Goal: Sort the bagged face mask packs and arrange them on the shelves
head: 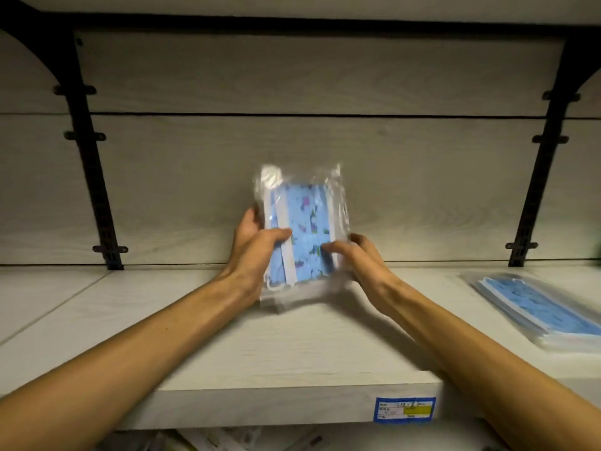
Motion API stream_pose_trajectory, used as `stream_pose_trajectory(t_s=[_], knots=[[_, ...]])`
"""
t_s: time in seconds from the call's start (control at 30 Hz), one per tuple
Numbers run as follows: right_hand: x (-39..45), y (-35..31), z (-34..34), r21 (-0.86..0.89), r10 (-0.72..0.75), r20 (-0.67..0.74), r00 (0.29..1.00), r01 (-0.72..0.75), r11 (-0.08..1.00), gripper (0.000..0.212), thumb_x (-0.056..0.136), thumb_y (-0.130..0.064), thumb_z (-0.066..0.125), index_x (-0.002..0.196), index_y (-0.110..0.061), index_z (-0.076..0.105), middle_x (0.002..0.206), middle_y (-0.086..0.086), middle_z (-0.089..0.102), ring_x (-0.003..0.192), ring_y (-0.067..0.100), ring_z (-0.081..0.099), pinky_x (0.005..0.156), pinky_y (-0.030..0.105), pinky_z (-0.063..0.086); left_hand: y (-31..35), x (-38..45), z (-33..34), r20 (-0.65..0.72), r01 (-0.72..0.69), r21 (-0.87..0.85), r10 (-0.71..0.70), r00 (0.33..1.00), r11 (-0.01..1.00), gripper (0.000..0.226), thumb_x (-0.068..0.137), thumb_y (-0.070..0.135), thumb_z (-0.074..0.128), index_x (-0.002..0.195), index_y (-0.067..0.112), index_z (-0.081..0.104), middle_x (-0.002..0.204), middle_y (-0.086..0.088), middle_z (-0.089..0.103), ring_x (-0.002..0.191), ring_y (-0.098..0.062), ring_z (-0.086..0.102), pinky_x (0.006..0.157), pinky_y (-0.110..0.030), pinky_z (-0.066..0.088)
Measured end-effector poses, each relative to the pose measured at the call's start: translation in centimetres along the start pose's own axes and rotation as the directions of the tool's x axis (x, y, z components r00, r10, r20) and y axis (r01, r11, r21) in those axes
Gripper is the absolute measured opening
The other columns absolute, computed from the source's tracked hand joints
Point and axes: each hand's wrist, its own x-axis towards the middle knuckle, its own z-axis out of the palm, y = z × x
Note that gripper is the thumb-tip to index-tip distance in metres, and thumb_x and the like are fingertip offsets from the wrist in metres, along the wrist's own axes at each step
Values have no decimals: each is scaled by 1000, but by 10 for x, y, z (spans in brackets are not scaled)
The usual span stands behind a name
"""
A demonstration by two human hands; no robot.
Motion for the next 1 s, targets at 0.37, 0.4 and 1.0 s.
stream_pose_trajectory(t_s=[0.37, 0.4, 1.0], knots=[[1, 26, 9, 42, -23, 33, 999, 21, 999, 43, 61, -6, 67, 103, -9, 59, 96, 21, 66, 75, 29, 72, 60, 36, 53, -46, 6, -18, 39, 153, 18, -154, 987, 988, 32, 87, 8, 71, 115, 13, 58, 107, -8, 73, 84, -17, 74, 64, -27, 58], [1, 28, 10, 51, -51, 31, 998, 49, 997, 40, 63, -5, 65, 102, -12, 58, 93, 19, 66, 67, 23, 69, 58, 35, 51, -47, 6, -19, 44, 142, 26, -143, 989, 989, 31, 86, 6, 72, 111, 16, 58, 106, -6, 73, 84, -15, 75, 64, -26, 59], [2, 28, 2, -90, -249, 119, 961, 260, 961, 76, 76, -22, 80, 140, -22, 40, 123, -1, 63, 103, 5, 67, 85, 20, 53, -39, 3, -16, 41, 126, -181, -121, 992, 975, 36, 85, 1, 71, 120, 7, 66, 111, -15, 75, 102, -34, 73, 87, -52, 60]])
